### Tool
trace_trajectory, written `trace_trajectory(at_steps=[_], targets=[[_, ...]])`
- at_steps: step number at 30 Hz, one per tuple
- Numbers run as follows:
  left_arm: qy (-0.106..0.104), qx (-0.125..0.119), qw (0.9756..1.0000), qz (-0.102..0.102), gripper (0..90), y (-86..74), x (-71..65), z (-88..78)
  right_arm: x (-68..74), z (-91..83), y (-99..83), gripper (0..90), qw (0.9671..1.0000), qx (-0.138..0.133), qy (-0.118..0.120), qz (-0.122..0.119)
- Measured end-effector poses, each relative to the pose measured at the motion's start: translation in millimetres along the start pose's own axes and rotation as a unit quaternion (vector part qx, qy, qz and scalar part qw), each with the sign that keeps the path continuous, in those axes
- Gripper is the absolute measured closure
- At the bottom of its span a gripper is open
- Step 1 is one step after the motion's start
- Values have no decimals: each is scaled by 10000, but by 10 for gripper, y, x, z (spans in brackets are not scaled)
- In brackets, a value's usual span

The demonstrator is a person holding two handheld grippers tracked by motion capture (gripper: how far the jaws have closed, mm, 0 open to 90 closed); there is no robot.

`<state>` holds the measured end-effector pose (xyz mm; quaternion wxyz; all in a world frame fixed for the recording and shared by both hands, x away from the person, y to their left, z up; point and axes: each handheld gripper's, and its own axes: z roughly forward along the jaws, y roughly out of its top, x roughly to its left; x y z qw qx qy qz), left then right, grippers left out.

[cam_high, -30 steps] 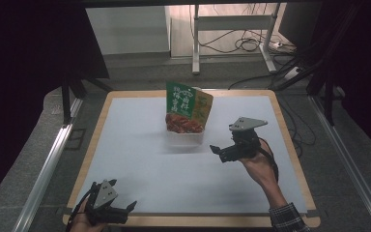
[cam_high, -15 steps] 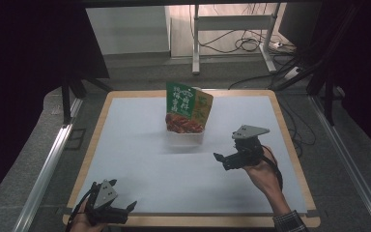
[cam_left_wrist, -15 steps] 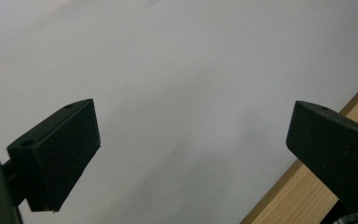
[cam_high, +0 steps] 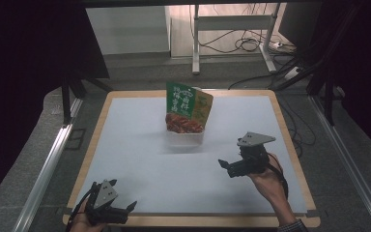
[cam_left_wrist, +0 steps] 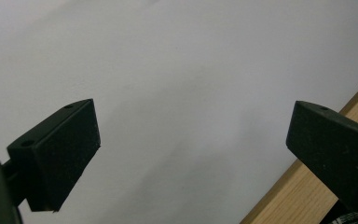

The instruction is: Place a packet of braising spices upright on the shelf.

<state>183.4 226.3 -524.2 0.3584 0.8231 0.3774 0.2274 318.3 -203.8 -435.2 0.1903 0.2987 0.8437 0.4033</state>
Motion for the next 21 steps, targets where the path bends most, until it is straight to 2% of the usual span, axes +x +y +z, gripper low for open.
trace_trajectory(at_steps=[12,16,21], targets=[[8,-5,10000,8,26,1,-6,3,79,-119,-186,0,9999,34,-111,101],[10,-2,10000,14,26,1,-7,2,93,-159,-273,0,9998,102,-181,45],[19,8,10000,27,26,2,-10,4,88,-234,-404,0,9997,81,-218,111]])
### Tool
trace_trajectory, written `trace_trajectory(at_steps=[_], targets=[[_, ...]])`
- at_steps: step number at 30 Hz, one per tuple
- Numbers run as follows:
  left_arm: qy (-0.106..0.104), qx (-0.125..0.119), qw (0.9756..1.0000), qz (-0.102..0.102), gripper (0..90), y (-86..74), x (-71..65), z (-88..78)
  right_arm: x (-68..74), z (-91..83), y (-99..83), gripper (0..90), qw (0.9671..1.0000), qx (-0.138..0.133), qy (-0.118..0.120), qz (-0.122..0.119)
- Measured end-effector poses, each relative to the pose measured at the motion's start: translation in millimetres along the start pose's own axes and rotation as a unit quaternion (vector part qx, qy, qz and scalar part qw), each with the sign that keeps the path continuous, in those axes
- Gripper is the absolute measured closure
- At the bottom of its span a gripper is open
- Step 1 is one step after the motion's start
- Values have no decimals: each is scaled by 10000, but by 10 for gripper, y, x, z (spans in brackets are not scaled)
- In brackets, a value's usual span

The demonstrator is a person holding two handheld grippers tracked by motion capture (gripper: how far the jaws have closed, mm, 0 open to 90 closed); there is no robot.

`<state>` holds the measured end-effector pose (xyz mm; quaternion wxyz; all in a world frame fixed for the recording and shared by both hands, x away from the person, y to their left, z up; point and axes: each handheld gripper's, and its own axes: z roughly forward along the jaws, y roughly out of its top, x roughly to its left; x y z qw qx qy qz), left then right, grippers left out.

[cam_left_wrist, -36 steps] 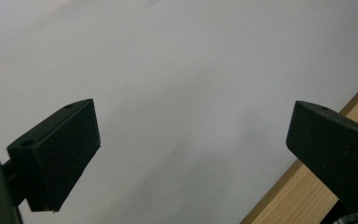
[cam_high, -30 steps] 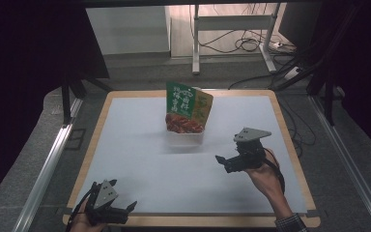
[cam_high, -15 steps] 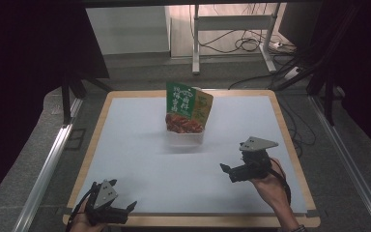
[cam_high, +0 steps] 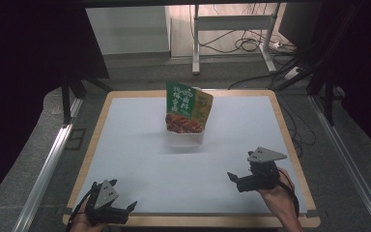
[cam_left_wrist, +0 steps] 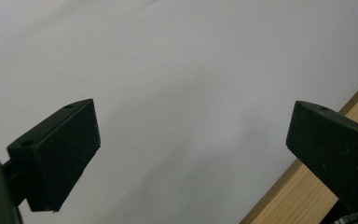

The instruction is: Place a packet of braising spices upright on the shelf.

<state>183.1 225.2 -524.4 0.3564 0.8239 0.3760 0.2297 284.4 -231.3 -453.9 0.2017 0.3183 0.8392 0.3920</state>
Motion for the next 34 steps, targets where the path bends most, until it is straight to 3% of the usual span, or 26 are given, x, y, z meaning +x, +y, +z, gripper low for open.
trace_trajectory(at_steps=[17,25,34], targets=[[-8,-22,9999,-99,26,-3,19,-3,11,-238,-331,0,9996,-127,36,237],[-10,-18,10000,-97,26,-4,19,-4,-40,-343,-536,0,9977,-276,156,607],[-3,-16,9999,-112,25,2,22,0,-91,-363,-724,0,9970,-103,99,757]])
